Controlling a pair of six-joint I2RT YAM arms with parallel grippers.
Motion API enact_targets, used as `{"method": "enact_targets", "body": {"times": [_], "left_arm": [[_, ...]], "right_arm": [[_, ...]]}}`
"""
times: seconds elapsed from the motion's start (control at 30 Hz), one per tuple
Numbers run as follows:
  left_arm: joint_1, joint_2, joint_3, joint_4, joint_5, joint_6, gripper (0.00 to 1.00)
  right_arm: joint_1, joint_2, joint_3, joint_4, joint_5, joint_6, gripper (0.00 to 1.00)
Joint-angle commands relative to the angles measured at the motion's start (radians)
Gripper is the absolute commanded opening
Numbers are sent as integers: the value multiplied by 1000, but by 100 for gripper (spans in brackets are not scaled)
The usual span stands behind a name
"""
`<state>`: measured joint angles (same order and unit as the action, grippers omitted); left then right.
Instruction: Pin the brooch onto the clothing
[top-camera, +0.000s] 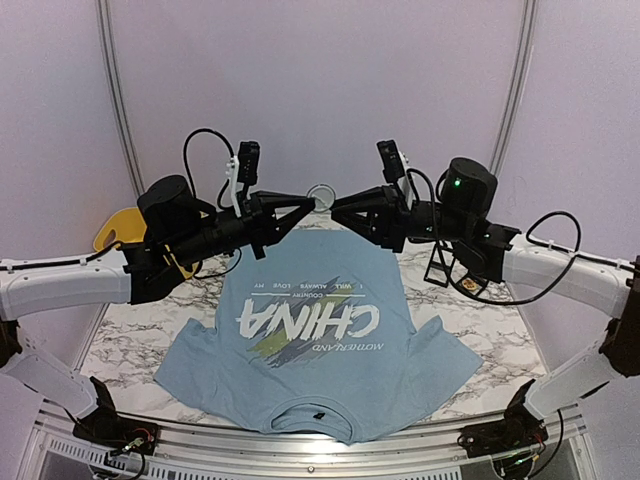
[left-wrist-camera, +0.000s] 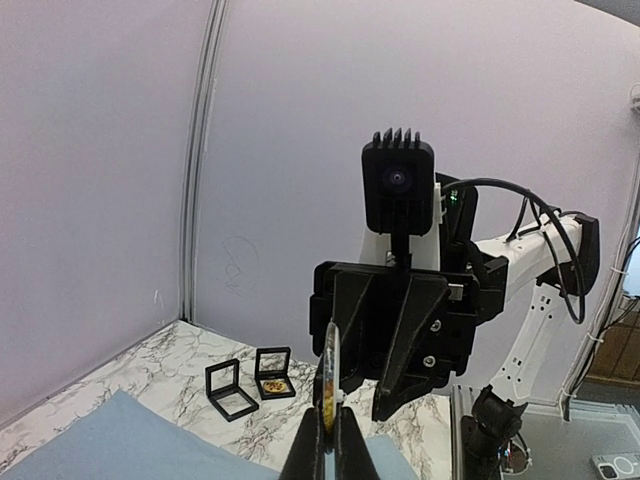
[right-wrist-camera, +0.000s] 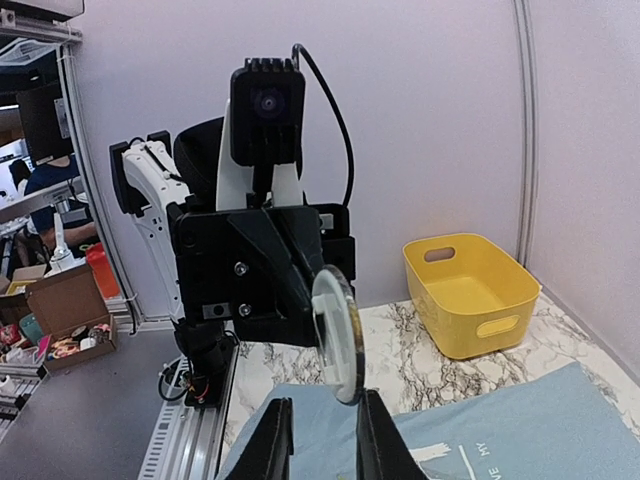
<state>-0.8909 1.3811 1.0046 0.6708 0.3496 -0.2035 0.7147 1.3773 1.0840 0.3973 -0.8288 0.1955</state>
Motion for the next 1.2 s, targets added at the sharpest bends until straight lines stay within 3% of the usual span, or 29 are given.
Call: {"method": "enact_targets", "body": {"times": [0.0, 0.2, 0.33, 0.53, 0.6, 0.67, 0.73, 0.87, 1.0, 1.17], "left_arm": [[-8, 21, 1, 55, 27, -19, 0], [-11, 32, 3, 55, 47, -19, 0], [-13, 35, 5, 55, 54, -20, 0], [-13, 23, -6, 55, 45, -4, 0], [-12, 9, -21, 48, 28, 26, 4], [-12, -18, -35, 13, -4, 96, 40], [-11, -44, -29, -90, -51, 205, 51], [-16, -56, 51, -340, -180, 403, 52], [-31, -30, 171, -572, -204, 563, 52], [-58, 6, 233, -699, -262, 691, 49]], "right_arm": [[10, 21, 47, 42, -19, 25, 17], [10, 17, 56, 55, -12, 27, 14], [10, 23, 62, 51, -18, 30, 0], [8, 12, 75, -13, -25, -14, 0], [6, 2, 94, -102, -22, -65, 0], [4, -10, 126, -247, -3, -152, 0], [6, -13, 178, -450, 58, -275, 0], [31, 2, 279, -761, 236, -468, 0], [102, 49, 360, -958, 407, -606, 0], [130, 84, 430, -1044, 407, -656, 0]]}}
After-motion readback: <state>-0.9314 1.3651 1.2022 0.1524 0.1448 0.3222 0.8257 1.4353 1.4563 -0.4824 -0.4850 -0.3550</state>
